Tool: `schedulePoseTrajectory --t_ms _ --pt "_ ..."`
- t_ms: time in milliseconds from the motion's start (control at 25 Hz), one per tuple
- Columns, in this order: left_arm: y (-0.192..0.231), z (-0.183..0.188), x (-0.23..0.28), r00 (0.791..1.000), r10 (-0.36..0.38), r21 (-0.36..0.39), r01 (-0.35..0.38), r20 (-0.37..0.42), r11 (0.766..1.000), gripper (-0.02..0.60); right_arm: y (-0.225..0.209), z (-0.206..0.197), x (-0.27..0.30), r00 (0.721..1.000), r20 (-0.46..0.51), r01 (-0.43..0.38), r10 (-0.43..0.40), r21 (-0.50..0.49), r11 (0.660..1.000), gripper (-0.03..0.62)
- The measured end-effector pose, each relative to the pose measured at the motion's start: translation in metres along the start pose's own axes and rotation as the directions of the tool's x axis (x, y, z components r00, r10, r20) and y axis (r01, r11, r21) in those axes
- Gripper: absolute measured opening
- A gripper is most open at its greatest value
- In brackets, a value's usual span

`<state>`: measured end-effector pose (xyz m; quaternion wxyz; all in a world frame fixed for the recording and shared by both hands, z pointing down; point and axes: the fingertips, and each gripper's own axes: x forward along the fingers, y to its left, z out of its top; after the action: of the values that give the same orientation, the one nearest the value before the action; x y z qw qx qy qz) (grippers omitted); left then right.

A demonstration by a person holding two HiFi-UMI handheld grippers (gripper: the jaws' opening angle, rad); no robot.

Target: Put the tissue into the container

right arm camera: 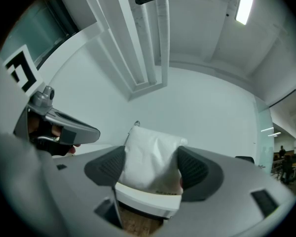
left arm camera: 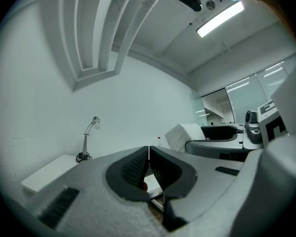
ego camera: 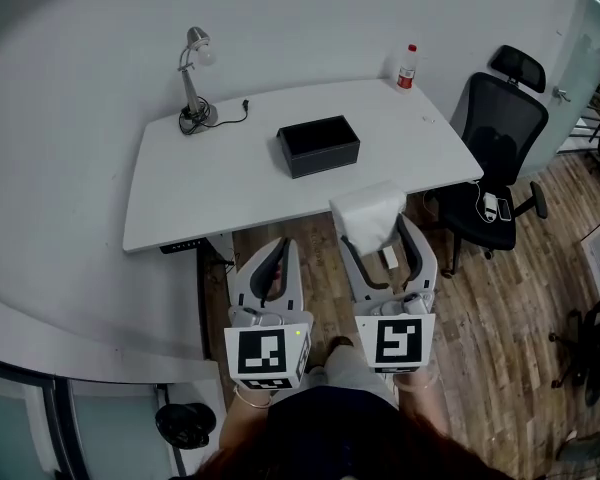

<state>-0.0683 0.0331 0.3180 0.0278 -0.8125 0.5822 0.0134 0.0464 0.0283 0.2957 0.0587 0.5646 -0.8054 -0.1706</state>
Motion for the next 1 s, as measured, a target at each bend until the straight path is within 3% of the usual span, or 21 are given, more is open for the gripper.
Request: schedulePoseTrajectory --t_ms 1000 --pt "0.026 -0.006 0.088 0.999 -0.034 0.004 0.034 -0.010 0.999 0.028 -0.024 -0.017 0.082 1.000 -0.025 0.000 0.000 -0.010 1.000 0.348"
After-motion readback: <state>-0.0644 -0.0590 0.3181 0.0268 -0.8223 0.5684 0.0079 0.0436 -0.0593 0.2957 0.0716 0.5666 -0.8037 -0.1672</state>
